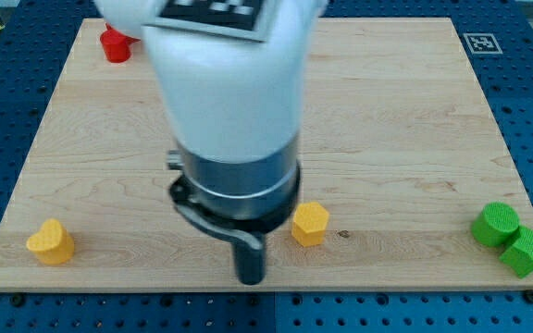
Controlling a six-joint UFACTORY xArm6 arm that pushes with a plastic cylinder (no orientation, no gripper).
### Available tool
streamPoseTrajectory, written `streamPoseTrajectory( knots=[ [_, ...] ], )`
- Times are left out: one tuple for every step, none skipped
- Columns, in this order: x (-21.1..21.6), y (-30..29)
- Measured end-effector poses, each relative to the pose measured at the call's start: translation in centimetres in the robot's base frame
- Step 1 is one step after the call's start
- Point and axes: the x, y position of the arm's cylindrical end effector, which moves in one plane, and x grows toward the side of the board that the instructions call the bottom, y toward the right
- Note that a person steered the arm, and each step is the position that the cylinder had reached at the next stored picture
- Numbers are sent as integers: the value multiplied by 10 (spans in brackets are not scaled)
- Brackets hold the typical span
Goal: Place yellow hexagon on top of yellow heart
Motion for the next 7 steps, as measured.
streamPoseTrajectory(
  knots=[
    [2,47],
    [1,85],
    [1,110],
    [-9,125],
    [-34,134],
    [-42,124],
    [-42,107]
  ],
)
